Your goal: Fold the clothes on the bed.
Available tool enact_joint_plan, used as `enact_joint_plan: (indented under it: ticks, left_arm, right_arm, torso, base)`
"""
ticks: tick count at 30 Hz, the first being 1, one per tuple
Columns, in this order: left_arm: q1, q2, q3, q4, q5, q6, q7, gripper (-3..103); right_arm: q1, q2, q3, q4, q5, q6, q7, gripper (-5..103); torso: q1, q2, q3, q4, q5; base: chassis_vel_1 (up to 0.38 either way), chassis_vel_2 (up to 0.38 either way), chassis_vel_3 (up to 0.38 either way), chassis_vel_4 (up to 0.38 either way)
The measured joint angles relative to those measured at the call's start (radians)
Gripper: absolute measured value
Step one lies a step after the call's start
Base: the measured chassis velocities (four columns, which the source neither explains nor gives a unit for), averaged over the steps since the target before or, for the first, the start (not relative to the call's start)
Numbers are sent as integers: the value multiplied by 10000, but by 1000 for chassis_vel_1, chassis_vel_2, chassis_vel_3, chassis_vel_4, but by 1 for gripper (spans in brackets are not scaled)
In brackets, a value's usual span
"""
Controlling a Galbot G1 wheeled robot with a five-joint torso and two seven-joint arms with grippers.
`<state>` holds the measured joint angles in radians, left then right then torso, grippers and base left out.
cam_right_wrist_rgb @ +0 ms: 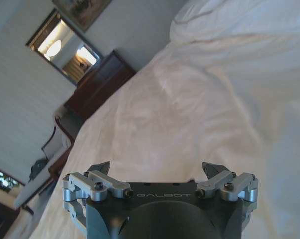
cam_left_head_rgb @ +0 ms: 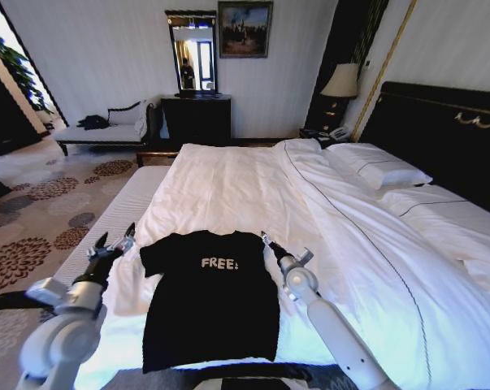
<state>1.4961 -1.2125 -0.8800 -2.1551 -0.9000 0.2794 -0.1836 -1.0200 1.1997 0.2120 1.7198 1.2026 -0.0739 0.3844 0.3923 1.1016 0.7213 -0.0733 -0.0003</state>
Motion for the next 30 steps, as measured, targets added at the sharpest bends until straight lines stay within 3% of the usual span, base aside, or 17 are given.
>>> enact_joint_plan:
  ticks: [5,11,23,30]
  left_arm:
    - [-1016,-234,947,1866,-556,708,-772,100]
    - [-1312,-579,1667,3173,-82,778,-603,100]
    - [-645,-756,1633,3218,-471,942,-415,100]
    - [-1432,-1037,2055,4110,-806,739,-287,100]
  right_arm:
    - [-486,-42,509,428,-66,5,37,100]
    - [-922,-68,920,783,-78,-9,125,100]
    - [-1393,-61,1227,1033,-317,-55,178,100]
    - [-1553,-146,1247,1102,-437,-93,289,100]
  torso:
    - [2,0,0,-2,2]
    - [2,0,0,-1,1]
    - [1,0,-1,1,4]
    - [1,0,-1,-2,4]
  base:
    - [0,0,0,0]
    - [0,0,0,0]
    - [0,0,0,0]
    - [0,0,0,0]
